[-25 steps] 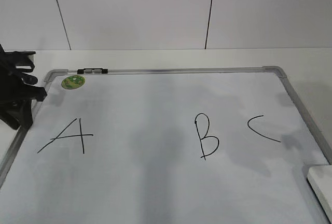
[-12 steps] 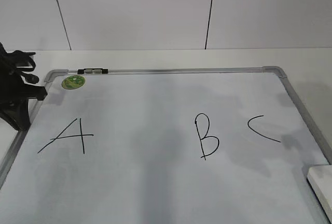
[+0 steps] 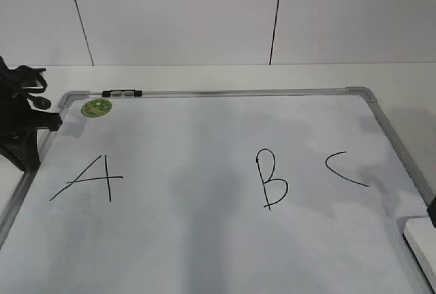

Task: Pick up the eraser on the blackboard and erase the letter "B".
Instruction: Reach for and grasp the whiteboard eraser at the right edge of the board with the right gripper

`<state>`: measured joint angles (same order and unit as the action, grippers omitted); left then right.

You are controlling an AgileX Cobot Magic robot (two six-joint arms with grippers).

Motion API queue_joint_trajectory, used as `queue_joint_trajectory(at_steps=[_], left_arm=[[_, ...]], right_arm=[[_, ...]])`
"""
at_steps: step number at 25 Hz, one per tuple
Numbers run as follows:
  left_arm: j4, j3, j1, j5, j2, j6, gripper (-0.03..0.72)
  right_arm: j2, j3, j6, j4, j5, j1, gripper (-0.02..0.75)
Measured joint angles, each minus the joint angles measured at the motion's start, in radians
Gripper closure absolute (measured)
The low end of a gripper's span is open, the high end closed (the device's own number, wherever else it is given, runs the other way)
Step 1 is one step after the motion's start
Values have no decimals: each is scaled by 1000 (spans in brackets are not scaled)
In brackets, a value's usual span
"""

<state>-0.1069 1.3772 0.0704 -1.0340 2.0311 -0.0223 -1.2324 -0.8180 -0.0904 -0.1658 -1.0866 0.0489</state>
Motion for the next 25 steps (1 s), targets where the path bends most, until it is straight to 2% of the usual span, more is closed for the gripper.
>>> queue_joint_trajectory(at_steps=[7,15,20,25], left_arm=[[0,0,0,-2,0,0,669],[-1,0,0,-2,0,0,669],[-2,0,0,-2,0,0,669],[-2,0,0,-2,0,0,669]], right_arm=[[-1,-2,0,-20,22,0,155],[-1,-2,2,34,-9,0,155],[-2,-2,48,43,-29,0,80],[-56,-2,63,65,-44,0,62]])
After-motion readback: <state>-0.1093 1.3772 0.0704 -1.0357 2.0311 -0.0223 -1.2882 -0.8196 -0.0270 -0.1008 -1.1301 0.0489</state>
